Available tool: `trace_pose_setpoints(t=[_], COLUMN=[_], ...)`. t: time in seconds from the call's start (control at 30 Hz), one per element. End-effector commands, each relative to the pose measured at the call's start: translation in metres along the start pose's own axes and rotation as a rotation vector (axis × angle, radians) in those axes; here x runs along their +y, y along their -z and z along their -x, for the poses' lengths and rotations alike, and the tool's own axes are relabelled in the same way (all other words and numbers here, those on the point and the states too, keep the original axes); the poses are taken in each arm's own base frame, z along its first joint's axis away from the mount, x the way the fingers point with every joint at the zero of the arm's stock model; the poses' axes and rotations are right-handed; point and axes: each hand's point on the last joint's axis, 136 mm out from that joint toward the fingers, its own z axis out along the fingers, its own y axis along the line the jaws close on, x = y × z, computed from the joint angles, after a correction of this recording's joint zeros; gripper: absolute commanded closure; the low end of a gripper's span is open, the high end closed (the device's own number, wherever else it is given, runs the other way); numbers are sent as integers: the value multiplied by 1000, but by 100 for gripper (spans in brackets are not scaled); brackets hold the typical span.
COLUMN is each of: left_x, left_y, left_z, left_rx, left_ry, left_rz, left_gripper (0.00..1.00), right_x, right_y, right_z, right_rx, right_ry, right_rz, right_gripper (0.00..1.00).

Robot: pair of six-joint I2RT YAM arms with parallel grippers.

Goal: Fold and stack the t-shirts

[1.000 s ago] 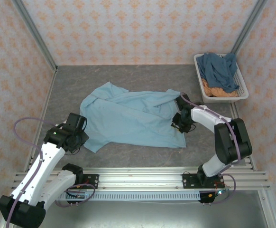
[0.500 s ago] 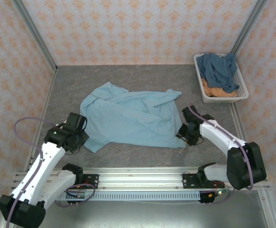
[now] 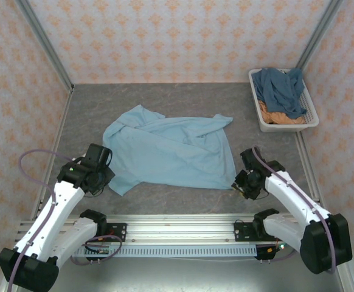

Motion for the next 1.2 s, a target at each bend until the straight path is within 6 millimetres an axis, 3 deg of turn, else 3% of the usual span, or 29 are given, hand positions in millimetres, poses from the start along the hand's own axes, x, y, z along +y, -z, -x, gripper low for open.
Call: trace_pose_setpoints(t=[0.0, 0.47, 0.77, 1.03, 1.17], left_x=[-2, 2, 1, -2, -4], left_y=[-3, -1, -2, -3, -4], left_z=[-1, -2, -2, -1, -2], left_rx=[2, 0, 1, 2, 8], left_ry=[9, 10, 14, 12, 16], left_rz=[-1, 2, 0, -1, -8], left_gripper=[100, 100, 100, 100, 100], right_x=[6, 21, 13, 14, 15], right_y=[-6, -24, -30, -37, -31], right_z=[-3, 28, 37, 40, 42], right_rx=[40, -8, -6, -8, -27], right_ry=[-30, -28, -9, -31, -54], right_rz=[7, -67, -110, -110, -94], right_gripper=[71, 72, 73, 80, 96])
